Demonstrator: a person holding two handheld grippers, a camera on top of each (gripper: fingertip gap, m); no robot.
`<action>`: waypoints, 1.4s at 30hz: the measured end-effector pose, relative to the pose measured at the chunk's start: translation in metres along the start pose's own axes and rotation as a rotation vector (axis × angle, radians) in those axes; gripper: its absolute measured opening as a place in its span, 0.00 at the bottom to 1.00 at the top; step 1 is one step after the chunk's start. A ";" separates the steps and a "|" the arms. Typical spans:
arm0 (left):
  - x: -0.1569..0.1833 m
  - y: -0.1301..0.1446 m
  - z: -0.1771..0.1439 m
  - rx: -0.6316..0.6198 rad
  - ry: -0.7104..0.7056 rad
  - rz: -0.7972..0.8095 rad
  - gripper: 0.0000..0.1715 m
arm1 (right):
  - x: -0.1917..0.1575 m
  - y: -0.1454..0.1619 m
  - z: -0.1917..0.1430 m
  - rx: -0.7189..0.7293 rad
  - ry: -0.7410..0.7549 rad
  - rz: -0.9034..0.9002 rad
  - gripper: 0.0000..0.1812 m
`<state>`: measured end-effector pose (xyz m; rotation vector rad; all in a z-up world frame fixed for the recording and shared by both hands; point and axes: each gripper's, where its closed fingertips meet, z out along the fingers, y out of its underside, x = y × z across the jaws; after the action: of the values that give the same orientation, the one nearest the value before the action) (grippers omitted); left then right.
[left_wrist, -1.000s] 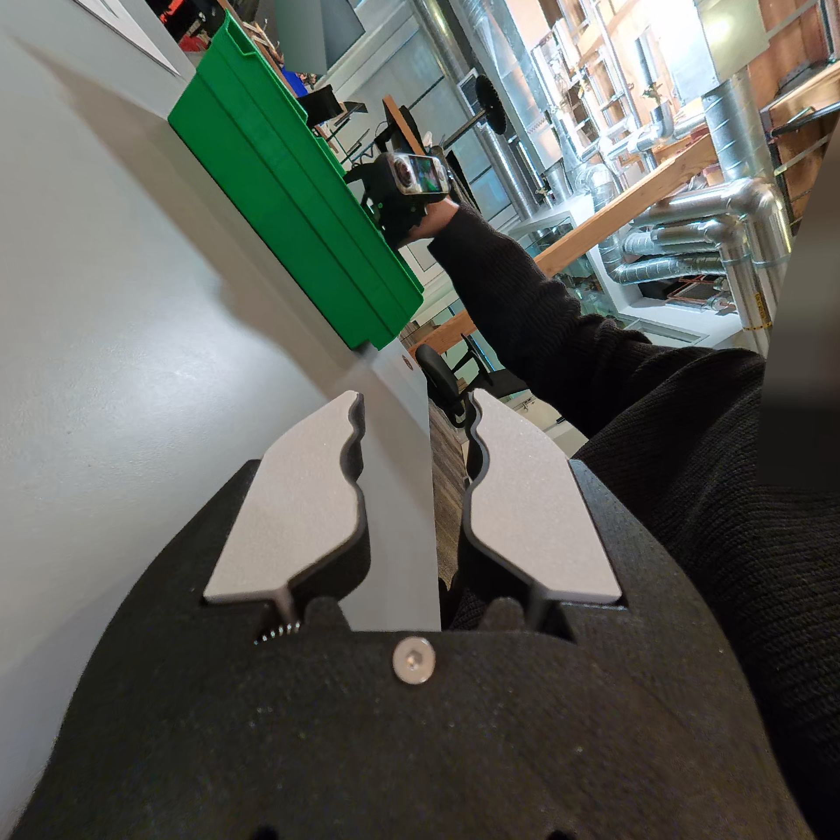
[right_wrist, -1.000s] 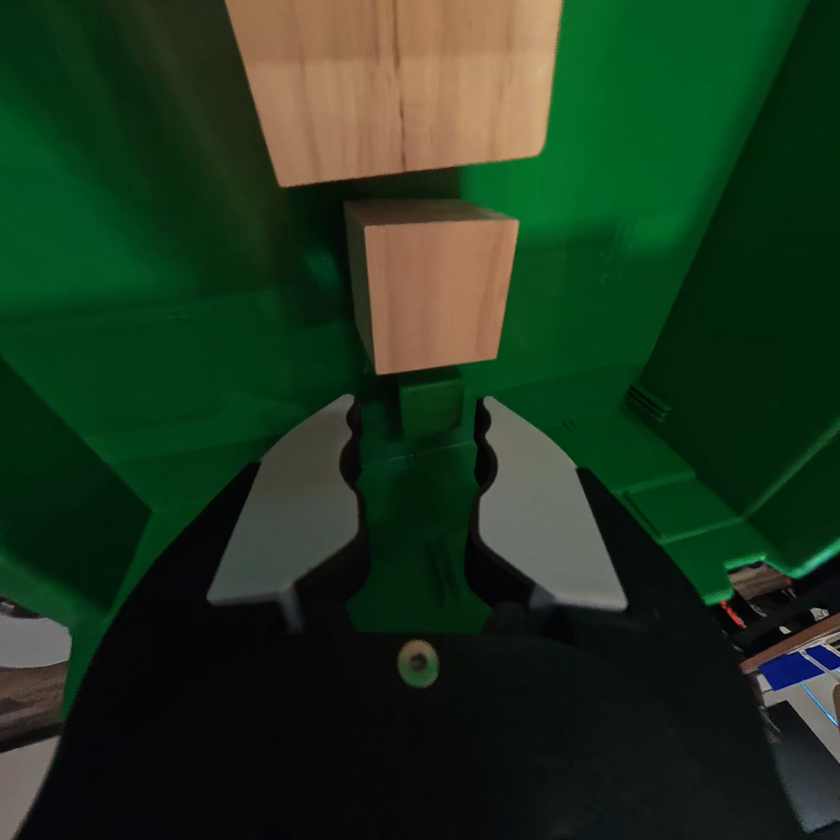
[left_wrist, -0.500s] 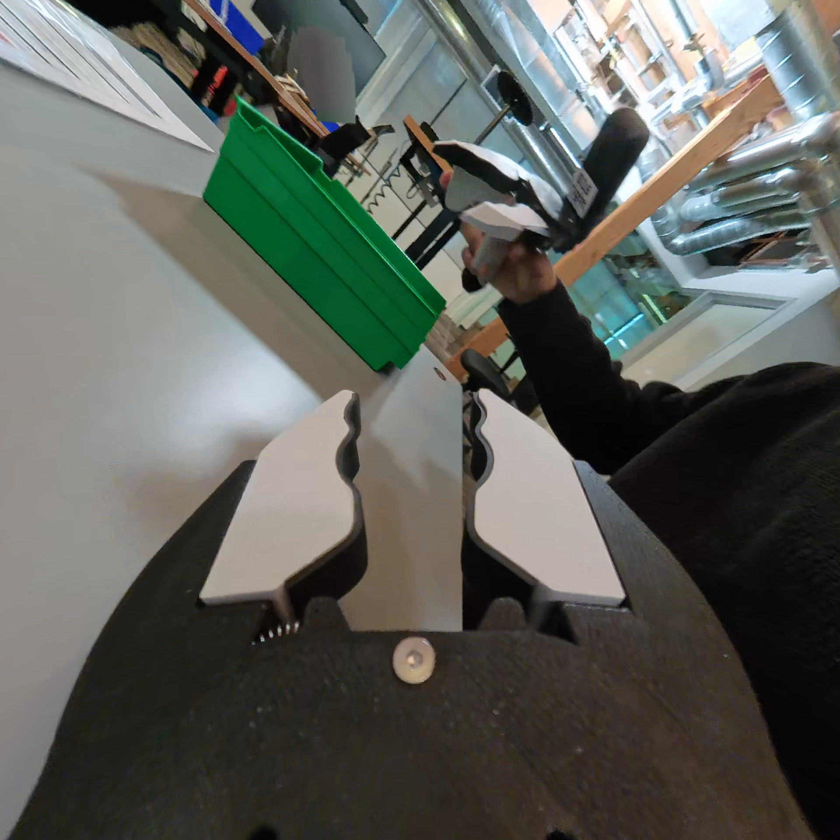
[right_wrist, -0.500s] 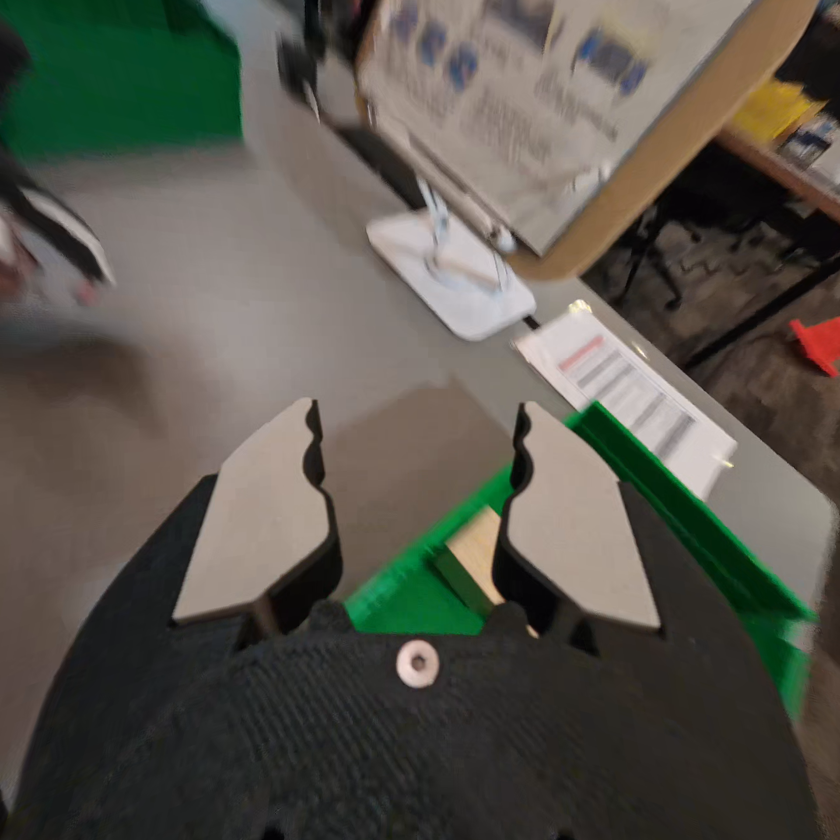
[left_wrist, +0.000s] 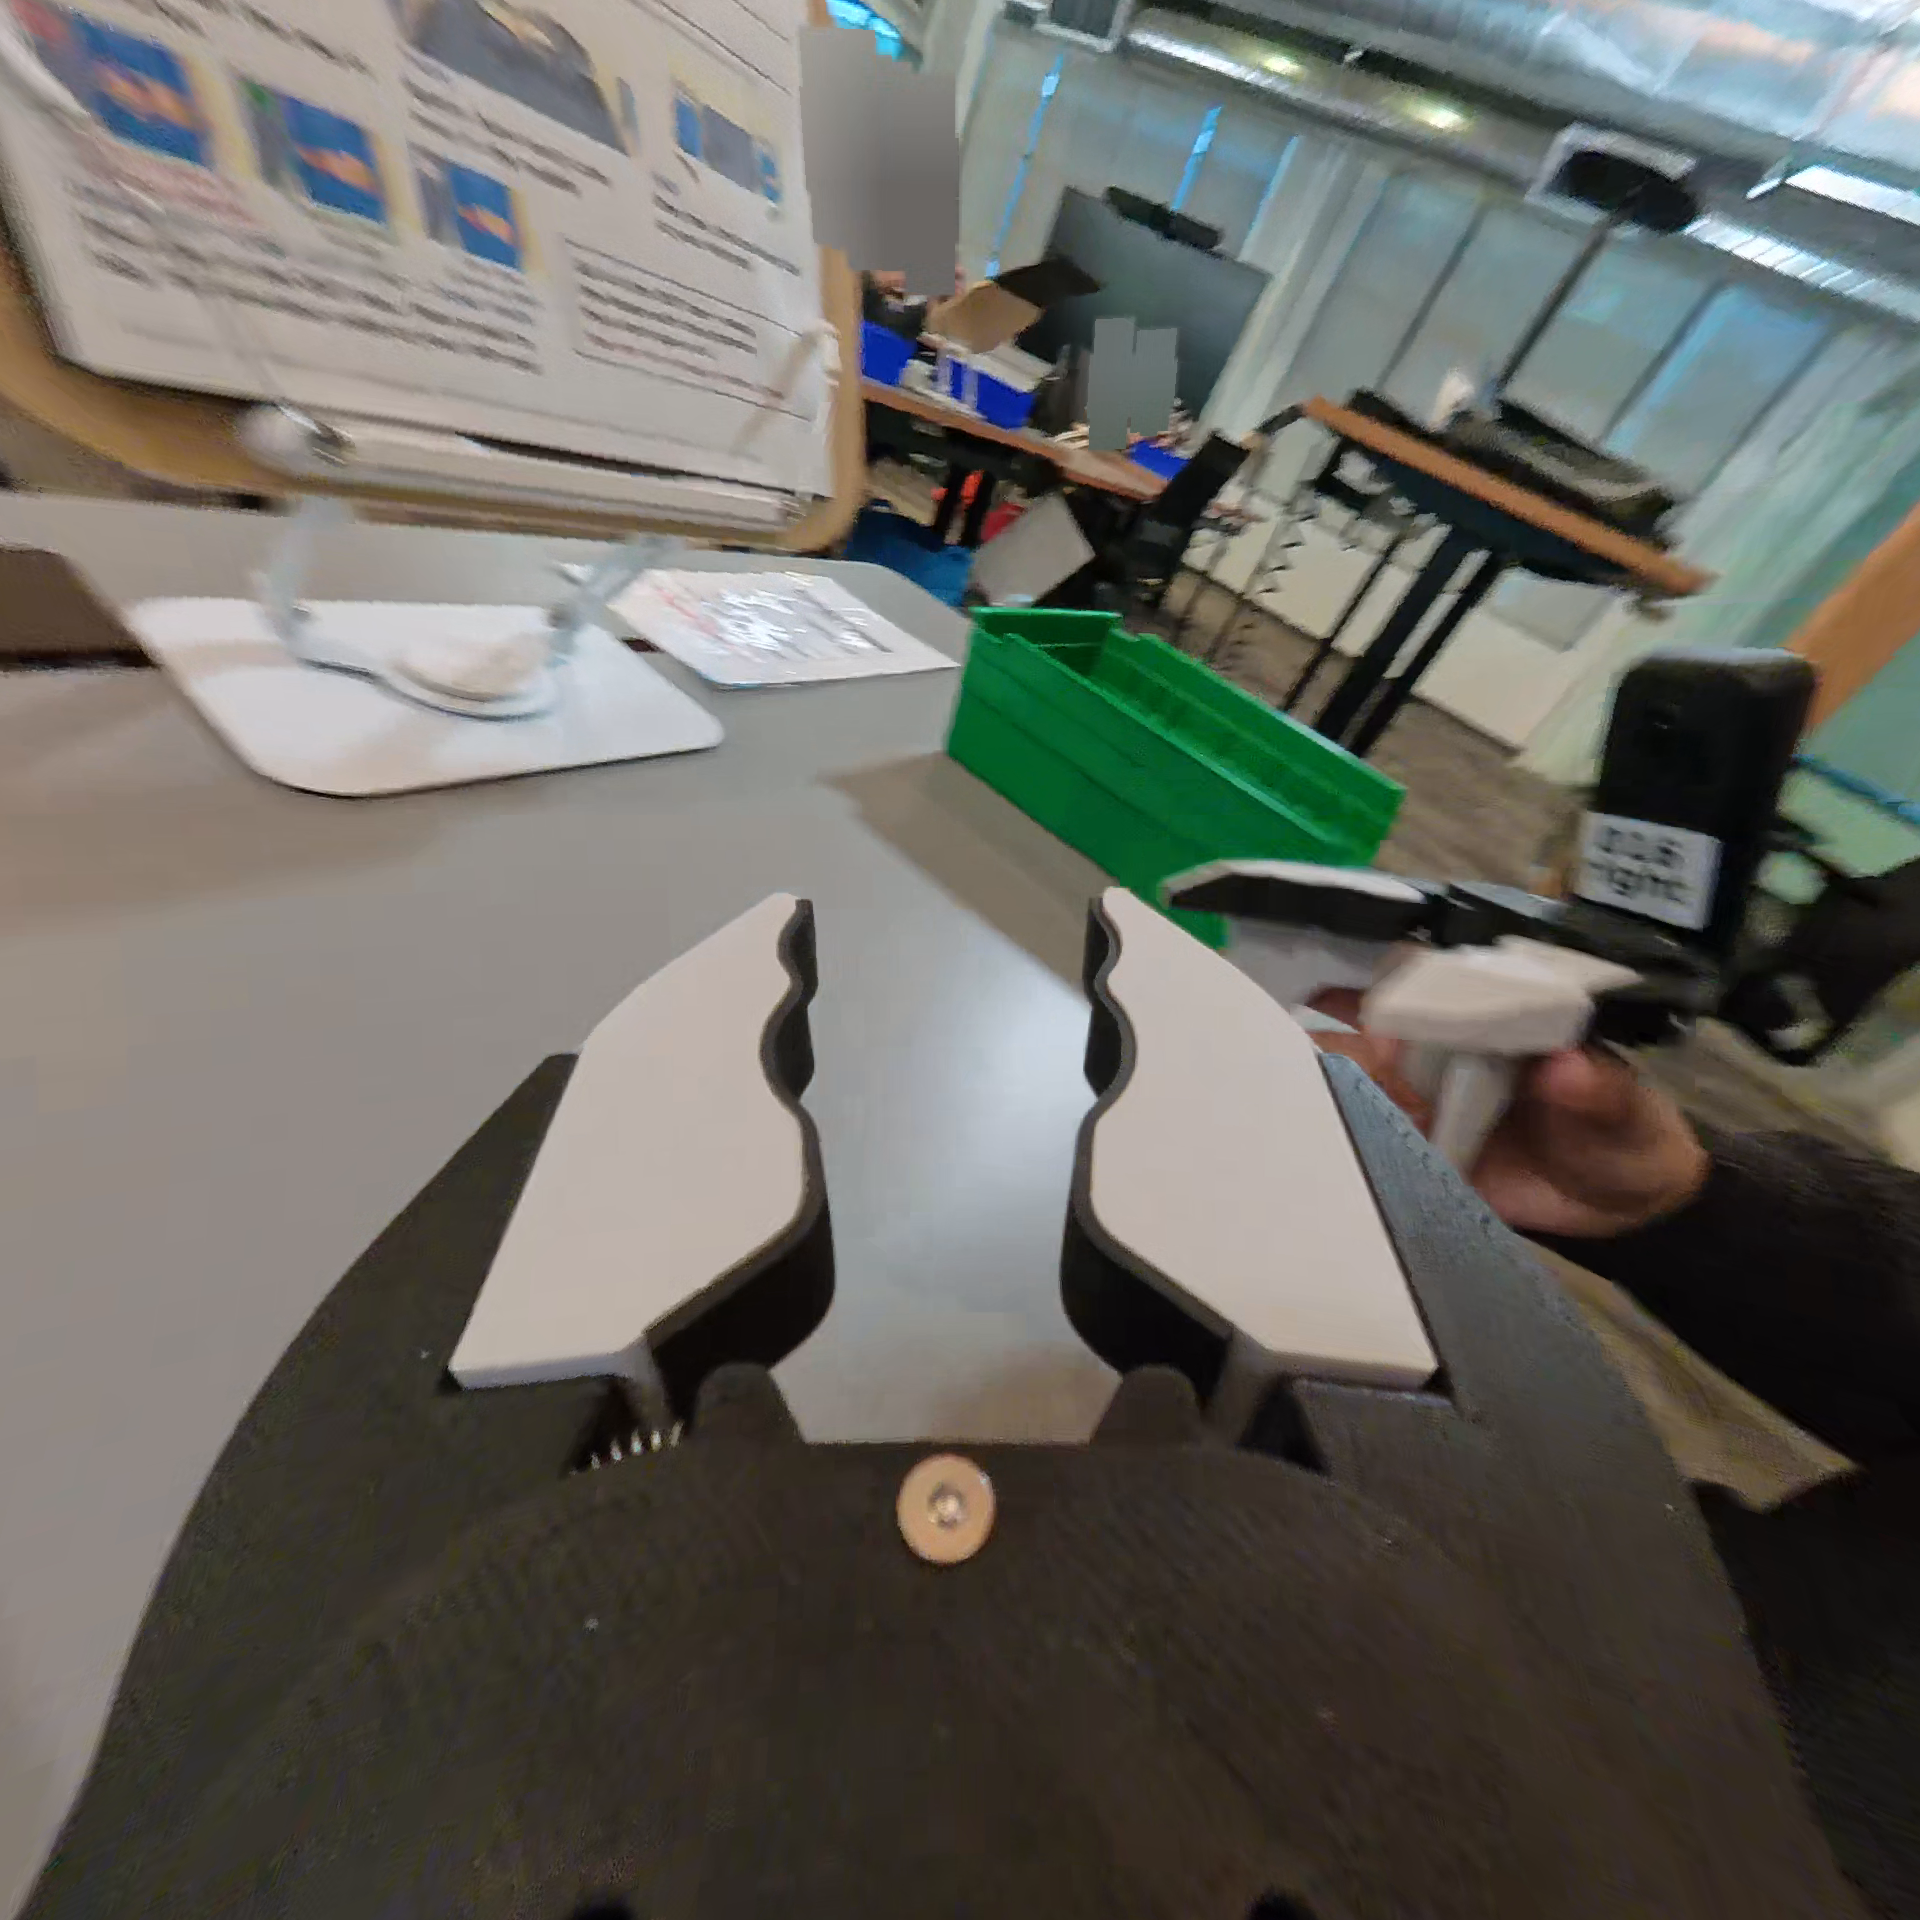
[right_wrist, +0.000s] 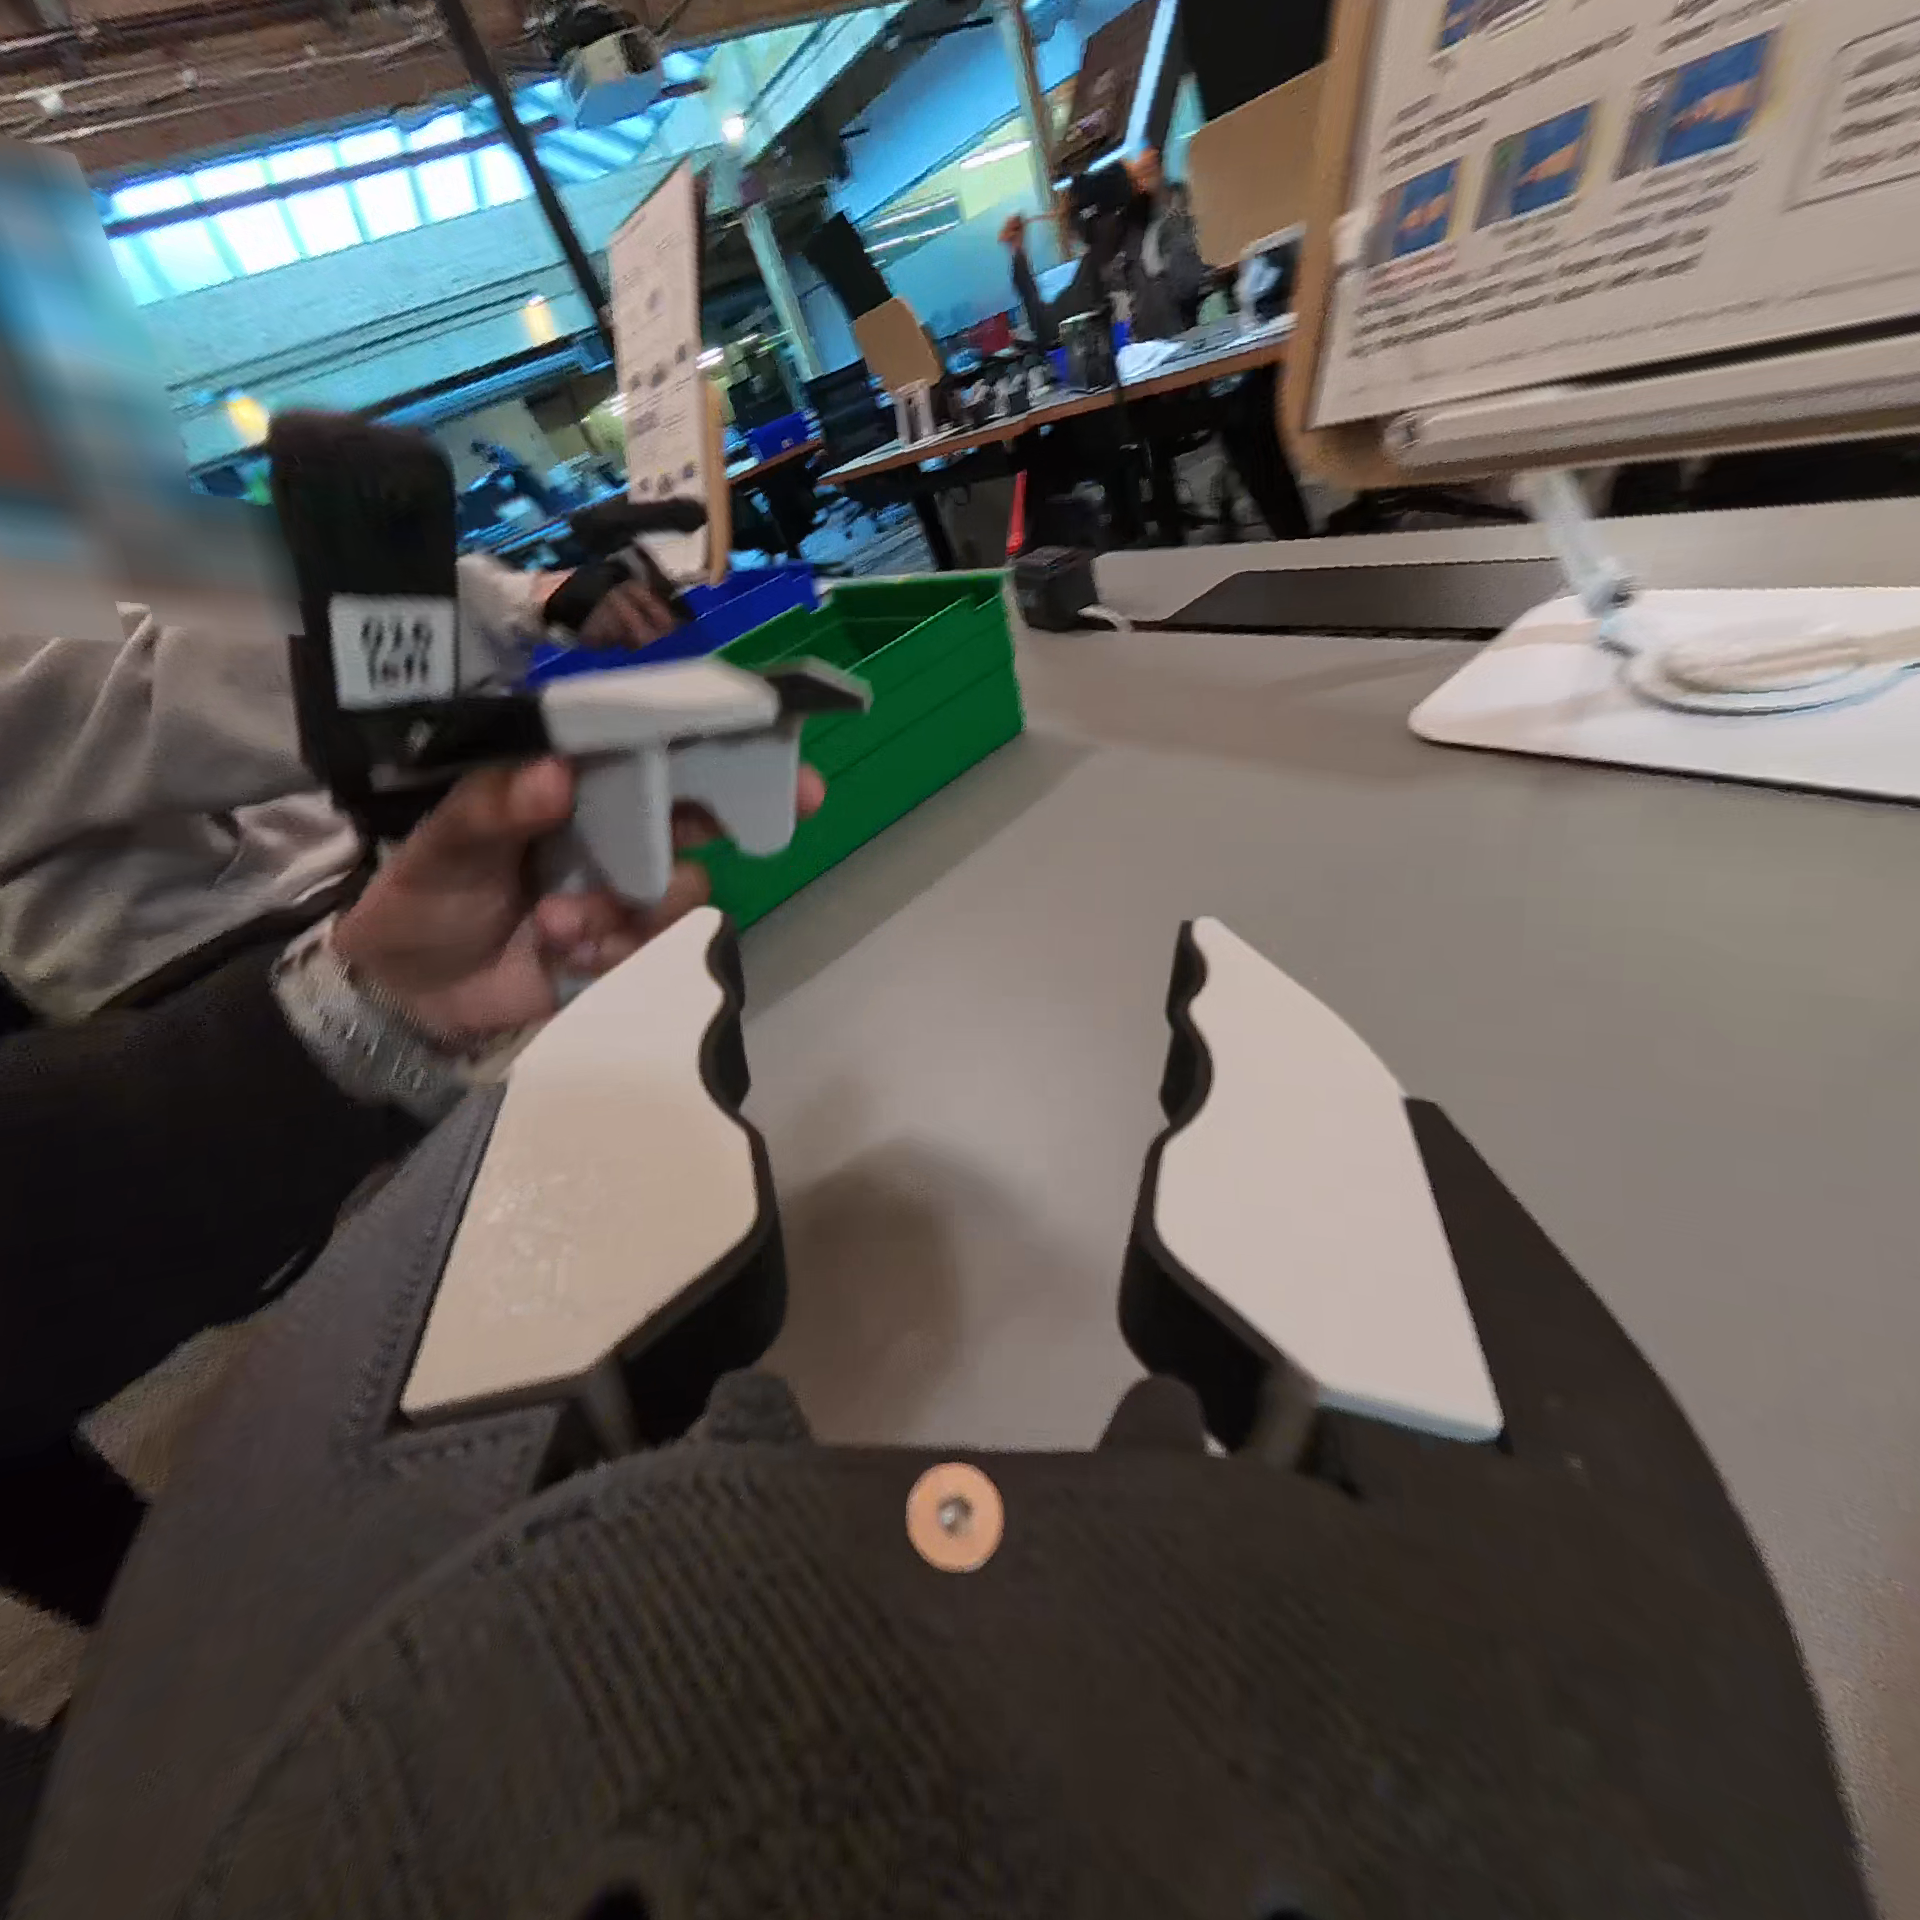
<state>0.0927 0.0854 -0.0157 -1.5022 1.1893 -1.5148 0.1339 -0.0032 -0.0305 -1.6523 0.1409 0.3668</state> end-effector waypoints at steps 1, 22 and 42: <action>-0.011 -0.007 -0.010 0.004 -0.054 0.038 0.31 | -0.009 0.011 0.002 -0.025 -0.030 -0.022 0.43; -0.307 0.016 -0.260 -1.602 -0.498 0.820 0.34 | -0.020 0.072 0.008 -0.217 -0.123 -0.167 0.35; -0.248 -0.036 -0.172 -1.149 -0.388 0.636 0.13 | -0.001 0.070 0.004 -0.207 -0.113 -0.058 0.32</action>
<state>-0.0484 0.3518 -0.0571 -1.6653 2.1441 -0.0116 0.1108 -0.0077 -0.0967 -1.8302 -0.0306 0.4413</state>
